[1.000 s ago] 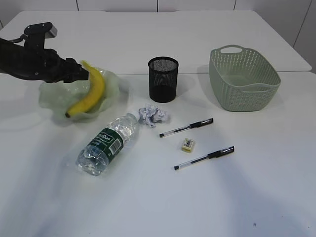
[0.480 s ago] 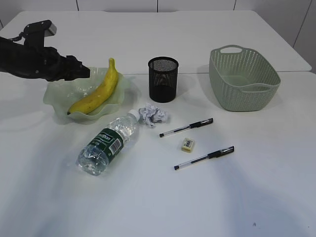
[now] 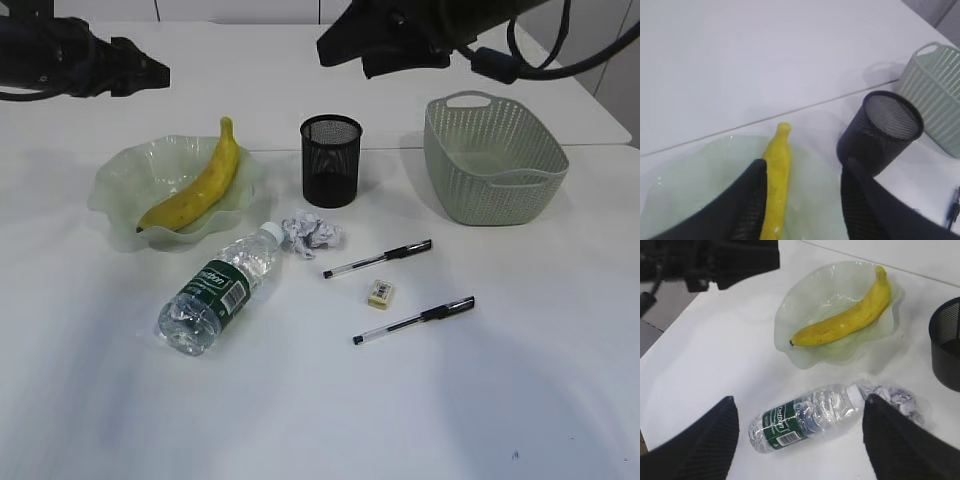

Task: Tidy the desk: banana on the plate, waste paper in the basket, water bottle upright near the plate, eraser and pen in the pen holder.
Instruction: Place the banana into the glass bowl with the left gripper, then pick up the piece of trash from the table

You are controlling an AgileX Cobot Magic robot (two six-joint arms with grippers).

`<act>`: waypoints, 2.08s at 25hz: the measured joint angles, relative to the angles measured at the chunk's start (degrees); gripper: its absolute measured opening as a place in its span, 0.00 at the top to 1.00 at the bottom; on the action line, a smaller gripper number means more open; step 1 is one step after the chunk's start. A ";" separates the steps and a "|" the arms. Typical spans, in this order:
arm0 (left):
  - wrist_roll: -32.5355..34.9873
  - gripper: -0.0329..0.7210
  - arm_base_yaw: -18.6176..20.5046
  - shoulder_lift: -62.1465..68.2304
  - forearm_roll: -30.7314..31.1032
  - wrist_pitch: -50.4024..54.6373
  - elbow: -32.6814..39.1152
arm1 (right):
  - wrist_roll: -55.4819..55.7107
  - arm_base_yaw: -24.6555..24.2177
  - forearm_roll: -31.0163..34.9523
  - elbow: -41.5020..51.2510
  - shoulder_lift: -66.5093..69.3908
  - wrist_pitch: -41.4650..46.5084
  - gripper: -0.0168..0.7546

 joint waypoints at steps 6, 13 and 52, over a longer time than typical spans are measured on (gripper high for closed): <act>0.05 0.50 0.00 -4.92 -0.11 2.49 0.00 | 0.00 0.00 -5.93 0.00 2.36 0.70 0.24; 0.05 0.50 0.00 -9.59 0.85 5.28 0.00 | -1.92 0.00 -14.06 0.00 3.91 0.66 0.24; -4.43 0.50 0.00 -26.30 10.14 20.10 0.00 | -19.10 5.91 -25.01 -0.22 16.64 -12.44 0.24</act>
